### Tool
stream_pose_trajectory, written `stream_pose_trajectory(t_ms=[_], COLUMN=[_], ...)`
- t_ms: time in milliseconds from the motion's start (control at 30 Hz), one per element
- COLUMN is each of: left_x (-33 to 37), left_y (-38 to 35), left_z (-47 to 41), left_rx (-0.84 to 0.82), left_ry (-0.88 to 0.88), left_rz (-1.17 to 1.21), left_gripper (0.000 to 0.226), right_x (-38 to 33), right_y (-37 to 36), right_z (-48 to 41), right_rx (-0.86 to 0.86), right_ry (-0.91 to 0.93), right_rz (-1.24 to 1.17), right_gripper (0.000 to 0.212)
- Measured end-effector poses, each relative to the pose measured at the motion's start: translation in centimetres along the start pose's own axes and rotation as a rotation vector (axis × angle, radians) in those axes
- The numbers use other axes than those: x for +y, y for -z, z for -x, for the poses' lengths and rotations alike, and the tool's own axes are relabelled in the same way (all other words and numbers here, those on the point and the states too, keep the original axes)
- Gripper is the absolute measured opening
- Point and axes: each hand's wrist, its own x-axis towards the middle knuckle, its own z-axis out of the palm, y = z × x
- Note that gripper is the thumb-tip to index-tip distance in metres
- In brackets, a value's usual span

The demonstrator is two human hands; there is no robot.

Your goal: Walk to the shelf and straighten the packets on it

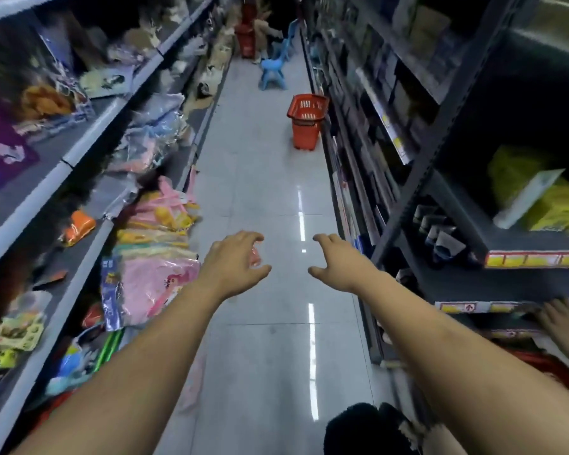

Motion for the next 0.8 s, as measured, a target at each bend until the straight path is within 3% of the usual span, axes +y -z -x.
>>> stream_pose_trajectory(t_ms=[200,367,567,800], left_x=[-3.4,-5.0,-7.5,-15.0], left_y=[-0.6,1.1,5.2,5.4], left_z=[-20.6,-37.9,-56.7,-78.3], left_rx=[-0.032,-0.026,0.028,0.017], left_ry=[-0.046,0.018,0.044,0.069], left_rz=[-0.043,-0.045,-0.035,-0.015], left_gripper=[0.084,0.068,0.07,0.068], right_x=[5.7,9.1,11.0,12.4], right_y=[3.2,9.2,17.4,21.0], right_z=[-19.6,-37.1,-56.3,-79.9], right_rx=[-0.026,-0.072,-0.078,-0.096], right_ry=[-0.029,0.007,0.065,0.1], right_rz=[-0.012,-0.03,0.006,0.054], right_gripper=[0.074,0.072,0.073,0.075])
